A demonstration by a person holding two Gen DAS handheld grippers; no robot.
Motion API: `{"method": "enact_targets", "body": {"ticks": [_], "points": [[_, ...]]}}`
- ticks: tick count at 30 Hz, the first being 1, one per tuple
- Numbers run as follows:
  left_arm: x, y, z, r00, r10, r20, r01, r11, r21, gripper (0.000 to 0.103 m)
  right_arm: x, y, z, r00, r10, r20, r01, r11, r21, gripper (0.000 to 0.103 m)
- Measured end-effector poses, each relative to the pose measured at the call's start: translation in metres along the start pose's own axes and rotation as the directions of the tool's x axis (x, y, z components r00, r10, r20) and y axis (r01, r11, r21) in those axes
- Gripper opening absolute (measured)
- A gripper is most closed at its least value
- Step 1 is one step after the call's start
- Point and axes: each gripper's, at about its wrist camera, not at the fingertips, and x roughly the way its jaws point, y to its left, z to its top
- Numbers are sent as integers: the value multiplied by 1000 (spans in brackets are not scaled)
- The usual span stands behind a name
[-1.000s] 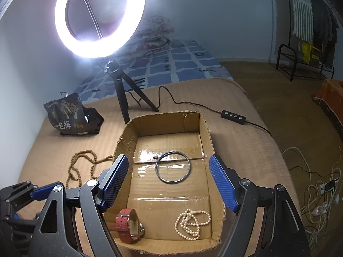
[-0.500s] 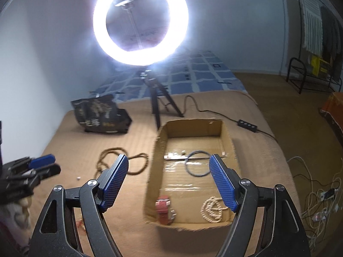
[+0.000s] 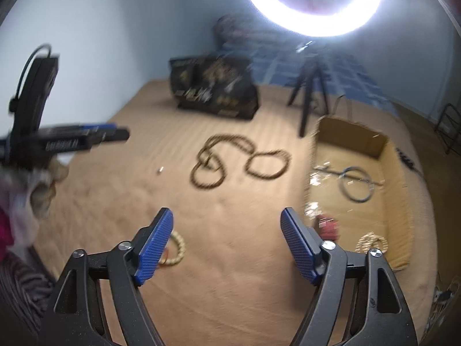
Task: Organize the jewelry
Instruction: 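Move both open tools back toward the remaining jewelry, then grasp the second pearl earring with the left tool while the right tool grasps the cream bead bracelet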
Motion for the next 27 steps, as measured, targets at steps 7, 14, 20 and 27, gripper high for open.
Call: {"method": "enact_targets", "body": {"ticks": [7,14,20,27], "points": [[30,23,-7,998,0,-66,-3,999,-36,37,38,22,-16,987,94,-132,-99,994,-34,52],[68,6,-18,989,31,-147,-20,997,76,33,65,37,-25,965,139,-221,-157,985,-68,43],[90,4,-22,983,76,-169,-55,991,126,33,80,43,-26,956,143,-256,-170,982,-84,34],[105,15,-21,978,81,-191,-64,994,91,27,93,49,-28,946,138,-292,-172,980,-95,31]]}}
